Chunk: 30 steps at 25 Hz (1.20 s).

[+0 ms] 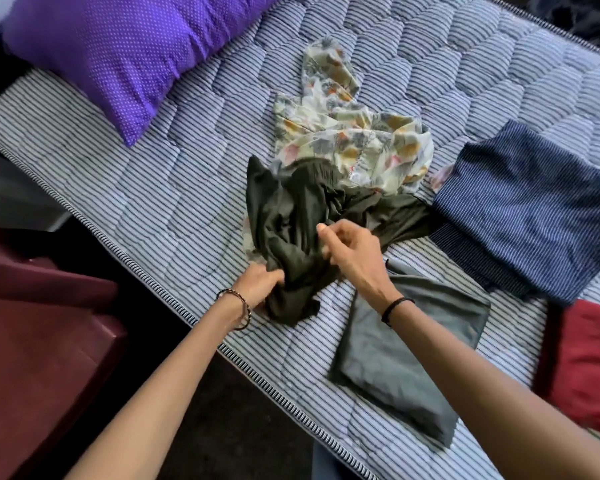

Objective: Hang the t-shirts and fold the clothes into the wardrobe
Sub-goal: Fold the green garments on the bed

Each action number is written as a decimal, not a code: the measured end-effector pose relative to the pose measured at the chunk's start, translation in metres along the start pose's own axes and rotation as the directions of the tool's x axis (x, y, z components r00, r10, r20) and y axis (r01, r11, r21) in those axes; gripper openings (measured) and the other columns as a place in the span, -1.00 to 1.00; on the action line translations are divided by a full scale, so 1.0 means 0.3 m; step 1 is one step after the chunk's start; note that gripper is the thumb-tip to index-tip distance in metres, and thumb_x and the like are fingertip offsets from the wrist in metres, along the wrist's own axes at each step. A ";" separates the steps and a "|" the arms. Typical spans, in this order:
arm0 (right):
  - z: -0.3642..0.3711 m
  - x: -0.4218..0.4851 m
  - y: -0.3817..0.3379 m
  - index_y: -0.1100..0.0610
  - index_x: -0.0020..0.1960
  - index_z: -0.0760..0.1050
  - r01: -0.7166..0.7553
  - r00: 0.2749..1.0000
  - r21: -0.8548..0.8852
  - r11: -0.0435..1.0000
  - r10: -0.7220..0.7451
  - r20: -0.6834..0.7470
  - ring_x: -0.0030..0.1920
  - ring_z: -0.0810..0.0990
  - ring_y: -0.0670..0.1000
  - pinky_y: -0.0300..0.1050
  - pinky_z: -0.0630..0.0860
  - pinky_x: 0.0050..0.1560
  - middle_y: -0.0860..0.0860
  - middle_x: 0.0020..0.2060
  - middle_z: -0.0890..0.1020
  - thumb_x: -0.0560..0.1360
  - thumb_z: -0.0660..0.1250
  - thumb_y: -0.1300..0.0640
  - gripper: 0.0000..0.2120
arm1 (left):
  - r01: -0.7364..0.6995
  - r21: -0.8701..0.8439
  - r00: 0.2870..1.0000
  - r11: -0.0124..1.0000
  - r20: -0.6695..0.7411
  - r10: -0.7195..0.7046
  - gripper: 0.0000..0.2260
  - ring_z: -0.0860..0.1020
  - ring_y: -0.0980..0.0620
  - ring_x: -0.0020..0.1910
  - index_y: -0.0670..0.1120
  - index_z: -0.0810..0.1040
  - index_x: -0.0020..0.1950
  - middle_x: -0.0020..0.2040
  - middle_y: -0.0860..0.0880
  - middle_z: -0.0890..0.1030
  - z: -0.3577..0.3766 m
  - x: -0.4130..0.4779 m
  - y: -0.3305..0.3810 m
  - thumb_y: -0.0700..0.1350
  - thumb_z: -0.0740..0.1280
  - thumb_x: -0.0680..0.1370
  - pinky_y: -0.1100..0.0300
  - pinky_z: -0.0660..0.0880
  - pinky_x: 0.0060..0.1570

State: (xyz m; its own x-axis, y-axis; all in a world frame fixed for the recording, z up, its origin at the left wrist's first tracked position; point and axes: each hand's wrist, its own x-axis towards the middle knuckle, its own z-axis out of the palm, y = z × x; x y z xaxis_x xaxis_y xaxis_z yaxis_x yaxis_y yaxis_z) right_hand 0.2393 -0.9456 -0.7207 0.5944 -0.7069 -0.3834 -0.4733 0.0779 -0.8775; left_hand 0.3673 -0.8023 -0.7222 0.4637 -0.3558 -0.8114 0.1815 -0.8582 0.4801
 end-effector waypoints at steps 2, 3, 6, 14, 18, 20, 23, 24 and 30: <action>-0.006 0.054 0.004 0.14 -0.08 0.59 0.046 0.992 -0.090 0.995 -0.056 -0.111 -0.28 0.58 -0.13 -0.15 0.55 -0.15 -0.03 -0.26 0.67 0.61 0.38 -0.04 -0.75 | -0.003 0.247 0.993 0.969 0.112 -0.025 -0.78 0.70 -0.09 -0.21 -0.15 0.60 -0.11 -0.15 -0.13 0.71 -0.029 -0.008 -0.017 0.00 0.35 0.44 -0.14 0.64 -0.12; -0.005 0.083 0.003 0.14 -0.04 0.59 0.072 0.986 -0.129 0.989 -0.090 -0.141 -0.21 0.59 -0.10 -0.13 0.58 -0.10 -0.02 -0.21 0.66 0.61 0.38 0.00 -0.80 | -0.013 0.287 0.998 0.958 0.064 -0.006 -0.76 0.70 -0.02 -0.26 -0.09 0.60 -0.12 -0.17 -0.08 0.71 -0.048 -0.013 -0.009 0.08 0.32 0.45 -0.13 0.64 -0.14; 0.004 0.159 -0.004 0.15 0.08 0.55 0.111 0.971 -0.230 0.967 -0.155 -0.185 -0.12 0.56 -0.01 -0.01 0.56 0.05 0.00 -0.03 0.58 0.62 0.35 0.07 -0.85 | -0.063 0.288 0.930 0.955 -0.330 0.161 -0.67 0.66 -0.02 -0.24 0.03 0.53 -0.17 -0.26 0.04 0.67 -0.097 0.007 0.043 0.27 0.20 0.45 -0.03 0.61 -0.11; 0.010 0.312 -0.028 -0.05 0.46 0.38 0.176 0.984 -0.475 0.862 -0.139 0.112 -0.08 0.56 0.07 0.05 0.55 0.08 0.05 0.36 0.37 0.55 0.34 0.15 -0.51 | -0.139 0.432 0.843 0.891 -0.421 0.335 -0.41 0.57 -0.09 -0.11 0.13 0.24 0.36 0.05 -0.01 0.53 -0.175 0.221 0.319 0.41 0.20 0.46 0.04 0.55 -0.16; 0.023 0.325 -0.023 -0.01 0.38 0.38 0.138 0.990 -0.498 0.856 -0.098 0.105 -0.08 0.60 0.14 0.11 0.56 0.11 0.07 0.33 0.39 0.52 0.39 0.12 -0.55 | -0.094 0.386 0.920 0.918 -0.319 0.229 -0.64 0.65 -0.16 -0.15 0.07 0.40 0.02 0.01 -0.05 0.61 -0.187 0.281 0.345 0.28 0.29 0.39 -0.08 0.64 -0.12; 0.024 0.324 -0.027 -0.06 0.43 0.34 0.165 0.983 -0.482 0.860 -0.107 0.146 -0.03 0.62 0.16 0.07 0.53 0.14 0.08 0.33 0.44 0.52 0.42 0.15 -0.47 | -0.126 0.356 0.917 0.926 -0.314 0.246 -0.72 0.65 -0.17 -0.19 0.01 0.42 -0.11 -0.07 -0.06 0.59 -0.182 0.279 0.343 0.19 0.32 0.39 -0.09 0.65 -0.15; 0.015 0.316 -0.038 -0.04 0.32 0.45 0.177 0.983 -0.388 0.904 -0.146 0.109 -0.02 0.63 0.13 0.10 0.58 0.10 0.02 0.18 0.60 0.47 0.48 0.23 -0.51 | -0.110 0.319 0.923 0.941 -0.319 0.216 -0.72 0.66 -0.15 -0.26 -0.09 0.47 -0.19 -0.15 -0.11 0.62 -0.175 0.255 0.321 0.12 0.33 0.37 -0.10 0.65 -0.24; 0.012 0.306 -0.041 -0.02 0.28 0.47 0.155 0.988 -0.370 0.916 -0.142 0.062 -0.09 0.63 0.09 0.10 0.60 0.03 -0.01 0.08 0.64 0.45 0.50 0.23 -0.54 | -0.110 0.307 0.915 0.945 -0.341 0.217 -0.70 0.66 -0.15 -0.25 -0.10 0.45 -0.22 -0.17 -0.12 0.63 -0.172 0.243 0.302 0.14 0.33 0.35 -0.11 0.65 -0.22; -0.051 0.192 -0.091 0.08 0.15 0.52 0.146 0.978 -0.473 0.869 -0.200 -0.066 -0.19 0.63 0.05 0.05 0.60 -0.14 -0.02 -0.22 0.63 0.46 0.53 -0.01 -0.65 | -0.299 0.276 0.774 0.913 -0.490 0.401 -0.66 0.42 -0.04 -0.35 -0.03 0.22 -0.32 -0.37 -0.01 0.30 -0.174 0.067 0.215 0.04 0.38 0.36 0.03 0.39 -0.37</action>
State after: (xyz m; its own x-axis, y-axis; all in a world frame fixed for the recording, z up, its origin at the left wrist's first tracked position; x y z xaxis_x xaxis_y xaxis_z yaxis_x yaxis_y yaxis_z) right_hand 0.2765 -0.9992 -0.7145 0.6329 -0.7530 -0.1800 -0.6319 -0.3680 -0.6821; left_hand 0.4335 -0.8455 -0.6902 0.8566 -0.4386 -0.2718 -0.2122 -0.7796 0.5892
